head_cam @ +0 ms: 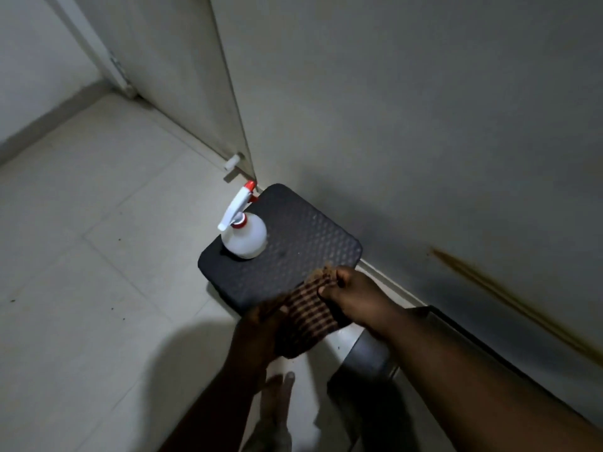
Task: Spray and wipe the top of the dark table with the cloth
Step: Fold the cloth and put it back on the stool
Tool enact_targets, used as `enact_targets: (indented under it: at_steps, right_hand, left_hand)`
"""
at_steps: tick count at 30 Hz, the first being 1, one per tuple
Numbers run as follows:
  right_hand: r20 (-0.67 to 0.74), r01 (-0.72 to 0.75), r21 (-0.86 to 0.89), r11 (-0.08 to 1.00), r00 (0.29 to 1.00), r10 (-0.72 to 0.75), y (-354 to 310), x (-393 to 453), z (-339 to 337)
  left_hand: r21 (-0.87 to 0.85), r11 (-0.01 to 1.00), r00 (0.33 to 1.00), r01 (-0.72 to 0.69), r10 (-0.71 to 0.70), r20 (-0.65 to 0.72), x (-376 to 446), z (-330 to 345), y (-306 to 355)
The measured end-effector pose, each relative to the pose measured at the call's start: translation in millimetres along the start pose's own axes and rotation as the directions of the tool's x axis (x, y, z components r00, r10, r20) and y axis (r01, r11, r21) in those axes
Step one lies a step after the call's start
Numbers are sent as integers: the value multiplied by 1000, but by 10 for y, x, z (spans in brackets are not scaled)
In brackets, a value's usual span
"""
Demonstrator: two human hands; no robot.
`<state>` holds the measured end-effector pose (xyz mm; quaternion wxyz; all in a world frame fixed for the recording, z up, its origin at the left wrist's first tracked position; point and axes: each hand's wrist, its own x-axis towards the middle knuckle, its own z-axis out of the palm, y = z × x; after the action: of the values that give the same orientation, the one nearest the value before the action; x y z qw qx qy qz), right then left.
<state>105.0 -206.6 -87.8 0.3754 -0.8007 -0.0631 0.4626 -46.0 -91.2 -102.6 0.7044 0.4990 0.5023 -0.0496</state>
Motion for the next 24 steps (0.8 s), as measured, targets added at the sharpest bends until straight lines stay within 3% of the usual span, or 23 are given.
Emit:
enact_targets:
  at_steps: [3,7,10,11,13,16,20,24]
  right_hand:
    - [-30,-2,-137,991,1000,-2,-110,502,105]
    - [-66,-24,-320,947,998,3,-85,910,204]
    - [-328,21,-427,904,928,-177,77,837,316]
    - [-406,20,-459,888,885,-230,134,782,411]
    - [-471,-15,-479,878,849,-242,220,659,660]
    - [-501,-70,-443,894,846,-182,301,612,1047]
    - [-516,-162,-500,851,845,-142,288,798,1231]
    - [-499,-182,-582,792,850,-172,303,941,1291]
  left_hand:
    - [44,999,999,-5,7,-39,404,-112,20]
    - [445,895,997,-29,58,-50,820,-188,2]
    - [652,757,975,-31,167,-148,887,-254,-11]
    - [652,756,951,-57,239,-195,907,-322,0]
    - [531,814,868,-236,423,-261,952,-456,80]
    - [503,737,748,-452,620,-236,1061,-570,340]
    - [591,694,805,-412,581,-121,1234,-532,602]
    - [618,676,806,-401,582,-113,1324,-544,649]
